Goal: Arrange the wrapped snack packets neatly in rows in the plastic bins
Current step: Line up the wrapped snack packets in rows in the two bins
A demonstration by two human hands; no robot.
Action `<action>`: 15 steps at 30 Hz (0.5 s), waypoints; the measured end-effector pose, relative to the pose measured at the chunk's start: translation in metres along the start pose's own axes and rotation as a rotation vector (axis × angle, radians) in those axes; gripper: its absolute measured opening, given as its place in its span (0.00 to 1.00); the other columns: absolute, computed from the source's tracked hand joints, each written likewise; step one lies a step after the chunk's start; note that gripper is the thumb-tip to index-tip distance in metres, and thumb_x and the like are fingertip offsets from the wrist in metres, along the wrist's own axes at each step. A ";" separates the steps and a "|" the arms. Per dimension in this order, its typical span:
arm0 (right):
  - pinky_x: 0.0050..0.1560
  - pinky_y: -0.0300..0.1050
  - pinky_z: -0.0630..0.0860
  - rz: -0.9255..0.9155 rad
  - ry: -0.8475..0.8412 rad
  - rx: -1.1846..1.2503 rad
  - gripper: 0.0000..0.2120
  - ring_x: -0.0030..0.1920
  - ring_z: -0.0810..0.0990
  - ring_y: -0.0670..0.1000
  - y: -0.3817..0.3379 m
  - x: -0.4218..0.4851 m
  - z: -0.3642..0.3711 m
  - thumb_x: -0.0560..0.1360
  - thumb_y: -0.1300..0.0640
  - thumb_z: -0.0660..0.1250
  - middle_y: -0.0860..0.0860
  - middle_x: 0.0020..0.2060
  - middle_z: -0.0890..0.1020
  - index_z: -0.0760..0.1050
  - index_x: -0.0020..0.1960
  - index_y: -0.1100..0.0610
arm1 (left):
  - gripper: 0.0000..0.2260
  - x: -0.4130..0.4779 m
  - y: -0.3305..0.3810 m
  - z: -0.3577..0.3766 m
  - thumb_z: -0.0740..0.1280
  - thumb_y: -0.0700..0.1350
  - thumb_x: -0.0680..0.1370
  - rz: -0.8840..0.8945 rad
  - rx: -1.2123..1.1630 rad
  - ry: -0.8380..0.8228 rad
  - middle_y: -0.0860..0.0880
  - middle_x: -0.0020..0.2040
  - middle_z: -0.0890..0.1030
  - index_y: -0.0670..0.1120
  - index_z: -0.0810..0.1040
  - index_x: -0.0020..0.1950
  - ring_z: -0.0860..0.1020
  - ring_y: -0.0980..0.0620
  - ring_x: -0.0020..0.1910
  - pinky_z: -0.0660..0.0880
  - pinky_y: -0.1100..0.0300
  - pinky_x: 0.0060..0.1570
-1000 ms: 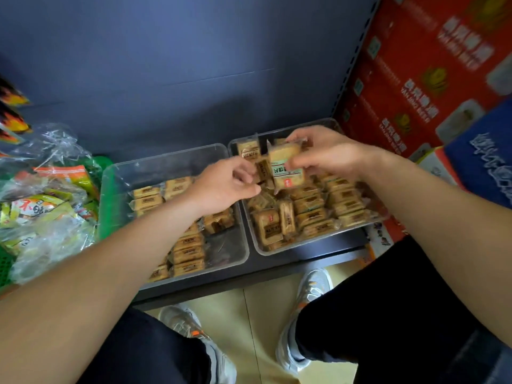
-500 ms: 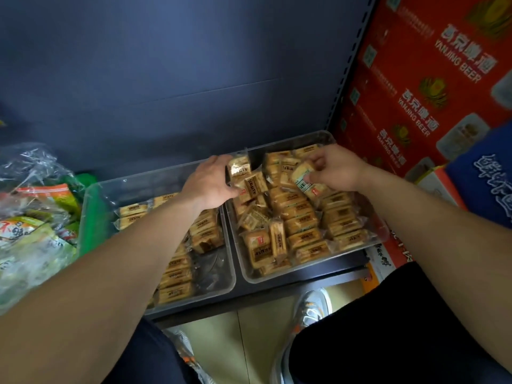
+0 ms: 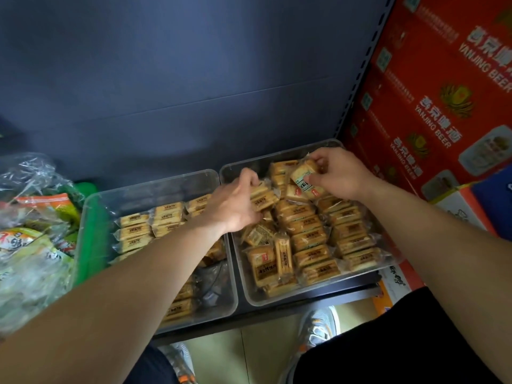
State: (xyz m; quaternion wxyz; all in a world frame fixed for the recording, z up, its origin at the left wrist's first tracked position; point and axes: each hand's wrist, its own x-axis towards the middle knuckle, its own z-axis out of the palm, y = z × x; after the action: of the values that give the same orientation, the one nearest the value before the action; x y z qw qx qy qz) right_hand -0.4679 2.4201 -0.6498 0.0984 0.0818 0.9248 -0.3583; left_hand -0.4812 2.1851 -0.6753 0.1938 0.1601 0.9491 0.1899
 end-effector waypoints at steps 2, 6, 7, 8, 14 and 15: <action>0.50 0.38 0.70 -0.012 0.033 0.023 0.19 0.51 0.78 0.45 -0.003 0.001 -0.002 0.76 0.58 0.74 0.41 0.46 0.76 0.77 0.66 0.53 | 0.30 -0.003 0.002 0.000 0.78 0.52 0.71 0.046 -0.053 -0.036 0.57 0.57 0.76 0.59 0.63 0.65 0.79 0.54 0.44 0.76 0.56 0.41; 0.49 0.38 0.72 -0.045 0.060 0.059 0.16 0.44 0.77 0.38 -0.007 0.004 -0.003 0.76 0.58 0.74 0.37 0.45 0.77 0.78 0.64 0.52 | 0.19 -0.002 -0.009 -0.020 0.74 0.60 0.74 0.061 -0.242 -0.087 0.61 0.56 0.79 0.60 0.73 0.62 0.80 0.59 0.52 0.75 0.58 0.56; 0.49 0.39 0.74 -0.047 0.055 0.068 0.17 0.45 0.78 0.39 -0.010 0.005 -0.002 0.76 0.58 0.74 0.38 0.46 0.78 0.78 0.64 0.52 | 0.17 -0.002 -0.015 -0.024 0.71 0.59 0.77 0.049 -0.265 -0.108 0.59 0.56 0.80 0.59 0.75 0.63 0.80 0.58 0.54 0.74 0.58 0.57; 0.50 0.40 0.76 -0.052 0.044 0.074 0.17 0.47 0.79 0.41 -0.013 0.006 -0.001 0.76 0.58 0.74 0.38 0.46 0.78 0.78 0.64 0.51 | 0.16 -0.002 -0.021 -0.027 0.68 0.58 0.79 0.041 -0.237 -0.122 0.57 0.58 0.81 0.58 0.76 0.66 0.79 0.57 0.57 0.73 0.58 0.60; 0.62 0.43 0.75 -0.155 -0.018 -0.037 0.23 0.56 0.78 0.46 -0.035 0.027 0.010 0.76 0.58 0.74 0.46 0.57 0.80 0.76 0.70 0.52 | 0.16 -0.002 -0.028 -0.031 0.66 0.55 0.81 0.089 -0.025 -0.203 0.56 0.71 0.74 0.61 0.77 0.69 0.73 0.54 0.68 0.68 0.50 0.71; 0.63 0.43 0.75 -0.167 -0.008 -0.034 0.23 0.57 0.78 0.47 -0.037 0.031 0.012 0.76 0.58 0.74 0.47 0.58 0.80 0.75 0.70 0.52 | 0.14 -0.004 -0.026 -0.034 0.66 0.55 0.81 0.121 -0.040 -0.214 0.58 0.69 0.75 0.60 0.79 0.67 0.76 0.56 0.65 0.69 0.52 0.70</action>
State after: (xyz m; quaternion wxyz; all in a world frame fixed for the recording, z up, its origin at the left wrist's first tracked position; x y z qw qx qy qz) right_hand -0.5043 2.3875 -0.6423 0.0734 0.0010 0.9339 -0.3498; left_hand -0.4984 2.1504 -0.6566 0.2855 0.2324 0.9075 0.2021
